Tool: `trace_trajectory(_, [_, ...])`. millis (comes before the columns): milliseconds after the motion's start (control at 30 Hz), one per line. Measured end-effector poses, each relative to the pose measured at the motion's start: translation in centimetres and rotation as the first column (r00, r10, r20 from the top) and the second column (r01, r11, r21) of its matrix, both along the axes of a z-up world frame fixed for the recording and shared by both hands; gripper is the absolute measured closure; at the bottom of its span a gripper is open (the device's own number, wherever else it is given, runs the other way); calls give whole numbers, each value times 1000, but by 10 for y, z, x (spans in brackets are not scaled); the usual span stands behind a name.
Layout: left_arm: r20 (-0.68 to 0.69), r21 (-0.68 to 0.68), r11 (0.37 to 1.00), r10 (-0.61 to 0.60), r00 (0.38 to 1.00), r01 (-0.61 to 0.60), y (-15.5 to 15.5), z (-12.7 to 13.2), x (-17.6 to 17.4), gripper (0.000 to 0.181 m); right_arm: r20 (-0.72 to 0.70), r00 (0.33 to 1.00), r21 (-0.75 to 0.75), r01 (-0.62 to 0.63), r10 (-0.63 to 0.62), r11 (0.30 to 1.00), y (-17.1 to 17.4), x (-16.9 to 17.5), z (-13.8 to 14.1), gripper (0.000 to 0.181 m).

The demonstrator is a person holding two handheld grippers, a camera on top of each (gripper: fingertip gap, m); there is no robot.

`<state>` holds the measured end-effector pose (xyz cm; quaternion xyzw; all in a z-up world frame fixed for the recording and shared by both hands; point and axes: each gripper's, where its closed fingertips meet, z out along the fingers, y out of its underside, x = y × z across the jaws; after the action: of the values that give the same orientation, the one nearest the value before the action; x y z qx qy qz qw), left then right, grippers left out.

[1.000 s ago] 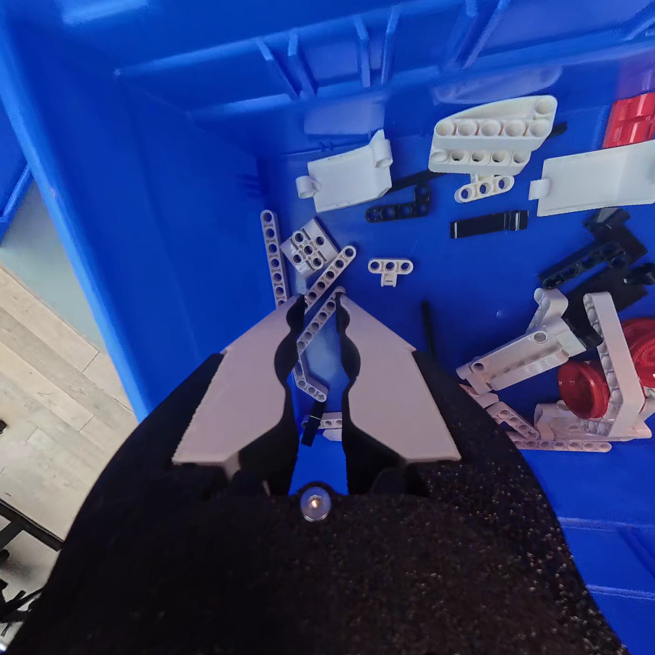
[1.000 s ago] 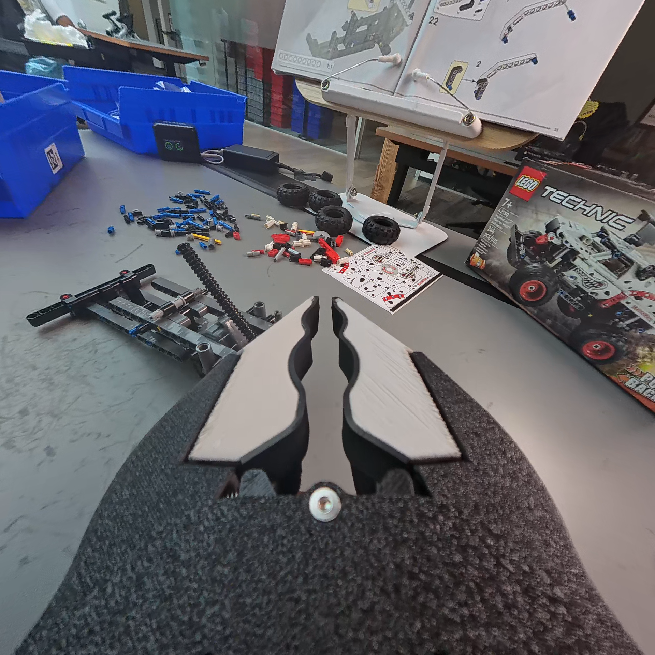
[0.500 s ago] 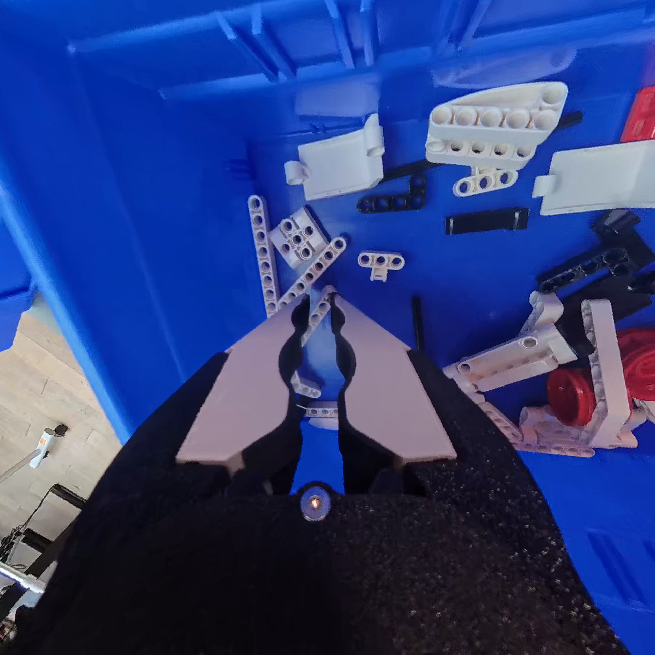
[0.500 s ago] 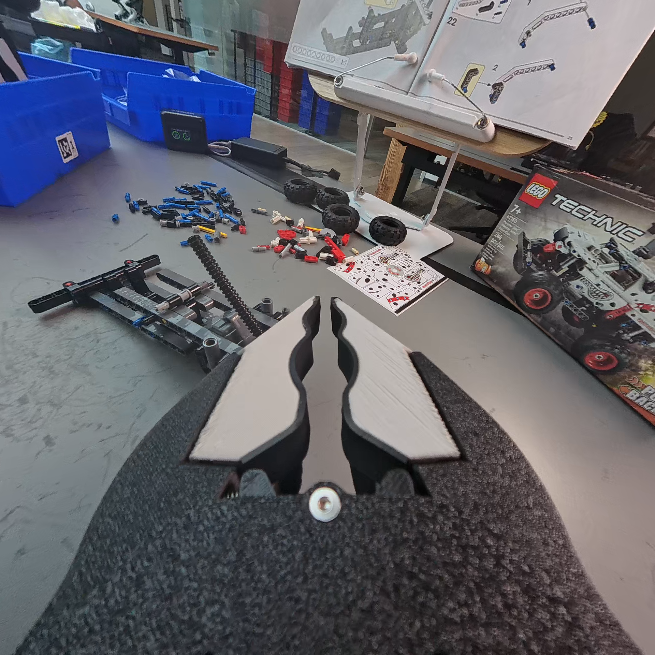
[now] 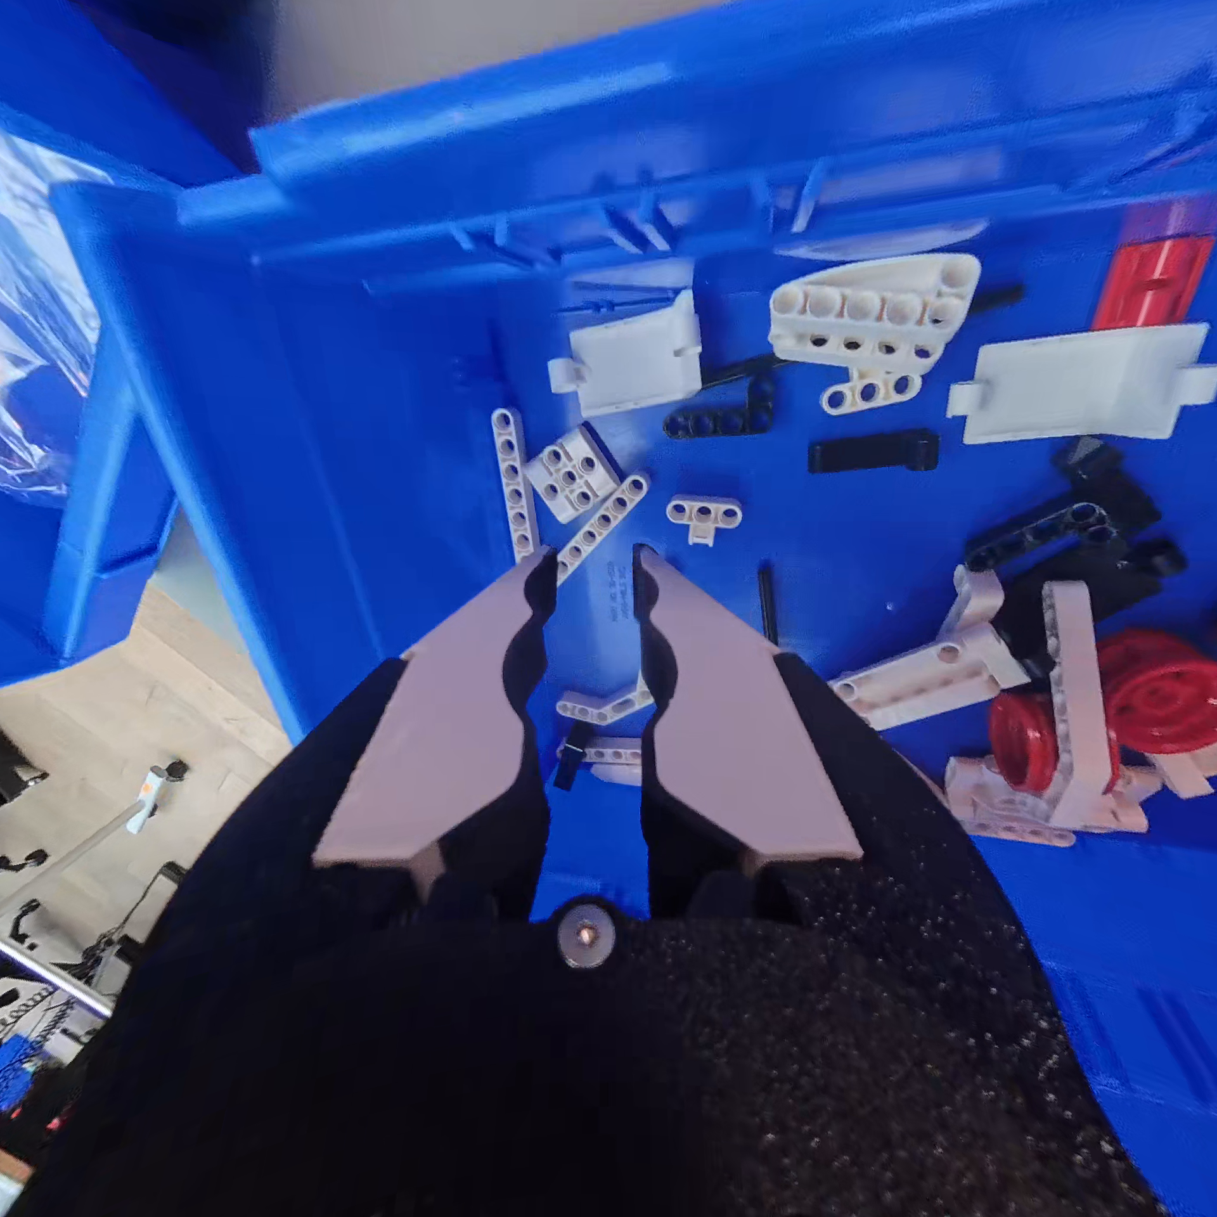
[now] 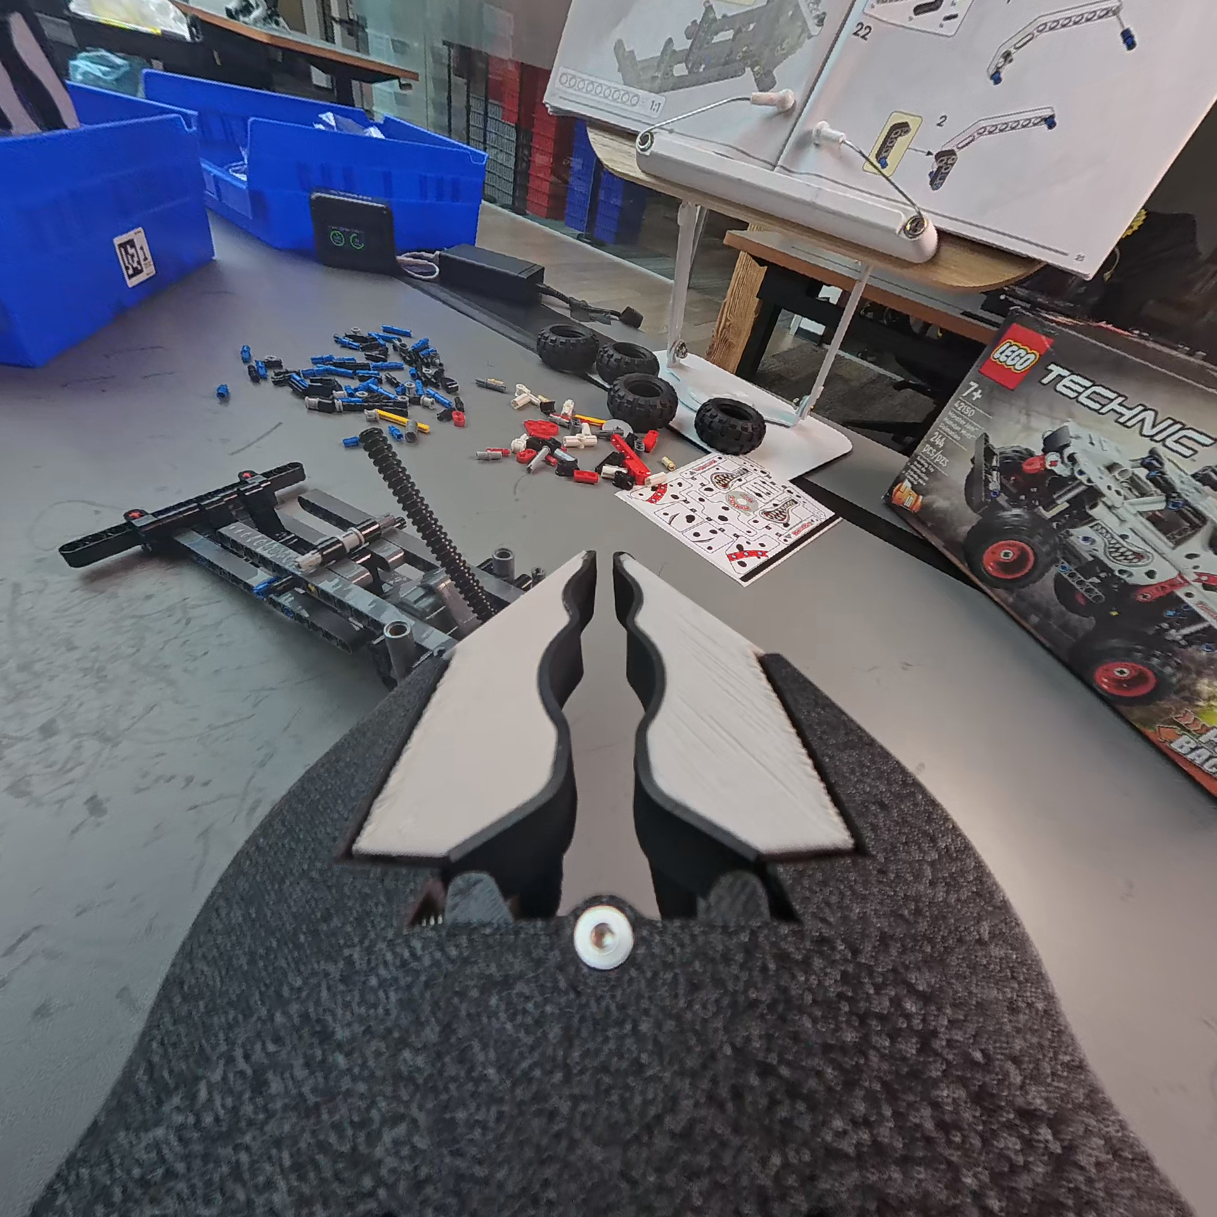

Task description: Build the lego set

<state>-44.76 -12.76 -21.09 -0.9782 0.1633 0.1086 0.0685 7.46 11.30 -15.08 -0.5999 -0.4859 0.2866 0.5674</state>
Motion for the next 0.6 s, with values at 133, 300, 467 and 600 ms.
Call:
trace_trajectory(133, [-19, -54, 998, -18, 1000, 17, 4, -15, -10, 151, 1, 1000, 7, 2, -2, 1000, -1, 2, 0, 177])
trace_trajectory(300, [28, -84, 996, -25, 999, 28, 2, -26, -8, 161, -2, 1000, -7, -3, 3, 1000, 0, 2, 0, 177])
trace_trajectory(467, [17, -83, 995, -55, 998, 56, 0, -26, -4, 169, 0, 1000, -13, -7, 7, 1000, 1, 1, -1, 177])
trace_trajectory(600, [-12, -79, 994, -71, 997, 70, -2, -24, -3, 171, 0, 1000, -7, -7, 7, 1000, 0, 1, 0, 177])
